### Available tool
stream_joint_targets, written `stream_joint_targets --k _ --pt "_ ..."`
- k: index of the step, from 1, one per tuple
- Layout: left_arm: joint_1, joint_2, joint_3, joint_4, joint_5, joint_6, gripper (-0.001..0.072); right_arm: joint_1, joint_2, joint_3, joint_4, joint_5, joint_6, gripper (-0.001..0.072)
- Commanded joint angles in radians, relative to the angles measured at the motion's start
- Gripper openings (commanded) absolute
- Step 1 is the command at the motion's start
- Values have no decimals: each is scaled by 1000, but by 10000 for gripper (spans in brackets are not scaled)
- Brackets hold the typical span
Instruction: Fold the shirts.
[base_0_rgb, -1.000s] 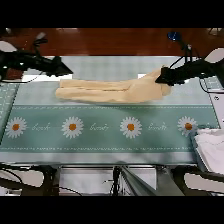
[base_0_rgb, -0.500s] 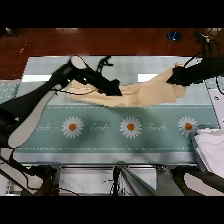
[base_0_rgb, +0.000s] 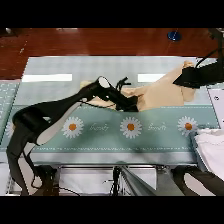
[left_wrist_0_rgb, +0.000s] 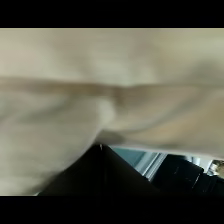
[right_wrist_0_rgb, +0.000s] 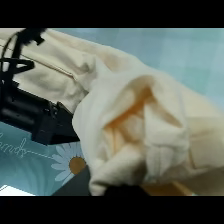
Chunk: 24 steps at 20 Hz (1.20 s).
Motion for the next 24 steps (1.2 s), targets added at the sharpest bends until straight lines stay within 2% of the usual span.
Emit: stream_joint_targets --k 1,3,4,8,10,13,16,20,24 --pt "-51 -45 1 -90 66 -14 33 1 52 1 0 24 14 27" --pt "-31 -32 3 -90 53 29 33 1 54 1 -6 37 14 27" --pt "-1 -17 4 -90 7 62 33 1 54 1 -19 37 14 27" --pt "169 87 4 -54 -356 183 32 1 54 1 -82 33 14 27" --pt "250 183 3 32 -452 192 32 1 54 1 -89 17 14 27" --pt "399 381 3 230 -413 164 31 1 54 1 -87 -13 39 27" --pt "568 535 3 329 -411 165 32 18 45 1 -71 -42 85 27" --pt "774 663 3 372 -423 166 32 134 -39 1 -82 -75 153 26" --pt "940 766 3 369 -437 166 33 278 -191 1 -80 -186 228 27"
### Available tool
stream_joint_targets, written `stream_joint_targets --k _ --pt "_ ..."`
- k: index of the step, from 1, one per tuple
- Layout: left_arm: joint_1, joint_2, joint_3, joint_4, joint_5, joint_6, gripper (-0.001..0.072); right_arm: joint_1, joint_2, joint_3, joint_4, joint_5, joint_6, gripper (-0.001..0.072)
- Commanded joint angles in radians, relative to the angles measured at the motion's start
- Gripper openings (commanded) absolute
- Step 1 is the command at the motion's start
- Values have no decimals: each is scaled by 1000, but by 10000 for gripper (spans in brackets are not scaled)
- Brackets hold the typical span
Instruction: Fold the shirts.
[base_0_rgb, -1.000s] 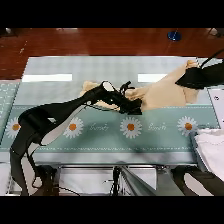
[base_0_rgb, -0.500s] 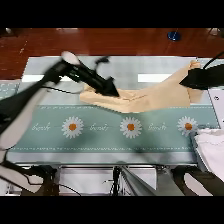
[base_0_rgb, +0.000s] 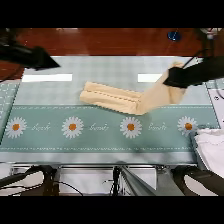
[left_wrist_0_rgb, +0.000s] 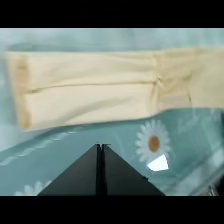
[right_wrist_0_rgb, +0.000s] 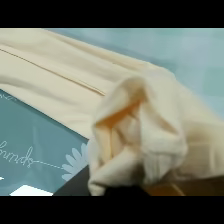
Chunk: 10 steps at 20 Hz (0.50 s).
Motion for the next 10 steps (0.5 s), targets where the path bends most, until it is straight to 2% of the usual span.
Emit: stream_joint_targets --k 1,5,10 --pt "146 100 0 18 -11 3 33 124 -129 1 2 -119 80 27" --pt "177 149 0 18 -13 4 34 210 -237 1 81 -295 132 27" --pt "116 146 -1 18 -24 17 34 267 -334 1 200 -464 154 26"
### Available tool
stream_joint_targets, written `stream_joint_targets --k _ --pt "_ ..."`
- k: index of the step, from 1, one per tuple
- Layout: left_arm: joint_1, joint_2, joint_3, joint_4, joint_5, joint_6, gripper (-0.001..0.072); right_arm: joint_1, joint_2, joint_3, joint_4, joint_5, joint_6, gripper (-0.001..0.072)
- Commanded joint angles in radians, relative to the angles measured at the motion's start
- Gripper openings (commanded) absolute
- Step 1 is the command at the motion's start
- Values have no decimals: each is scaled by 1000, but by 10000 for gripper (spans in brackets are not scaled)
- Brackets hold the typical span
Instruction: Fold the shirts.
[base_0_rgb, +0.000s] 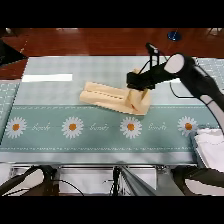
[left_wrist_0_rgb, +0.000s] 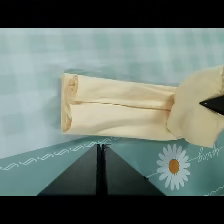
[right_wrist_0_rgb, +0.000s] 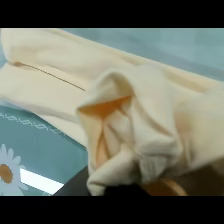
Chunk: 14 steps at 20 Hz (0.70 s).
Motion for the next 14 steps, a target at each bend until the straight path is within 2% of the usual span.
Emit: stream_joint_targets --k 1,6,7,9,10,11,13,14 --pt "-42 7 0 1 -5 14 34 51 -80 1 93 -138 26 27" --pt "-119 3 -12 2 -5 14 34 129 -190 1 210 -288 24 28" --pt "-132 3 -21 2 -6 14 34 144 -206 1 238 -337 23 70" --pt "-156 3 -56 2 -7 14 34 171 -224 1 304 -447 14 312" --pt "-166 3 -78 2 -7 21 34 184 -224 1 342 -510 -8 391" --pt "-175 3 -108 2 -3 30 34 193 -222 1 391 -567 -36 444" --pt "-186 3 -179 2 20 44 34 198 -221 19 542 -610 -164 495" --pt "-190 2 -217 2 41 48 34 194 -221 37 606 -603 -237 496"
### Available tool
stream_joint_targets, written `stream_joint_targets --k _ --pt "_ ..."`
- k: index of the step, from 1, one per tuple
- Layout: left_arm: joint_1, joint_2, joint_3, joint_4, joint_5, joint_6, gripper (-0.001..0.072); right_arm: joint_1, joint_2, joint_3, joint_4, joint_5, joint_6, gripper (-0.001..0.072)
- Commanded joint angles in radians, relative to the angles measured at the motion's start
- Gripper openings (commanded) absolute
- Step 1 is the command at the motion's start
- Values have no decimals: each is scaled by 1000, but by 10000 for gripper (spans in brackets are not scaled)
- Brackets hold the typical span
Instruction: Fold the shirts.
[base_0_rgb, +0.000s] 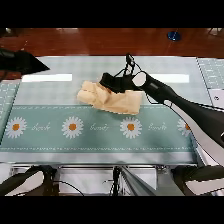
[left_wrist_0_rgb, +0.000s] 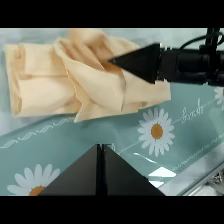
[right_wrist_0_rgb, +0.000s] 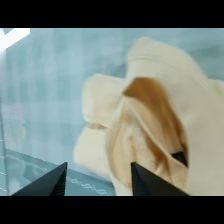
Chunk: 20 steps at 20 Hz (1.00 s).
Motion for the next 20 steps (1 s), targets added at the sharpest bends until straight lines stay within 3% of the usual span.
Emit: stream_joint_targets --k 1,3,6,7,10,12,14,16,18,20 --pt "-22 -2 -127 0 64 18 34 4 -4 47 248 -73 -221 496" --pt "-27 -15 -195 0 105 43 34 -27 32 84 272 -12 -301 494" --pt "-48 -72 -224 -2 157 105 42 -138 148 91 182 135 -317 493" --pt "-61 -93 -224 -5 198 124 104 -190 187 91 111 217 -301 493" --pt "-121 -159 -218 -25 325 152 340 -365 293 91 -251 522 -124 493" --pt "-174 -215 -190 -24 361 220 358 -459 335 90 -509 718 -51 493" --pt "-230 -293 -132 -23 386 269 459 -533 337 87 -682 900 -48 495" --pt "-266 -383 -53 -23 385 279 483 -588 329 68 -719 988 -91 499" --pt "-286 -468 31 -23 371 279 491 -618 317 35 -704 988 -110 591" --pt "-296 -538 114 -23 339 278 603 -625 301 0 -678 975 -123 591"
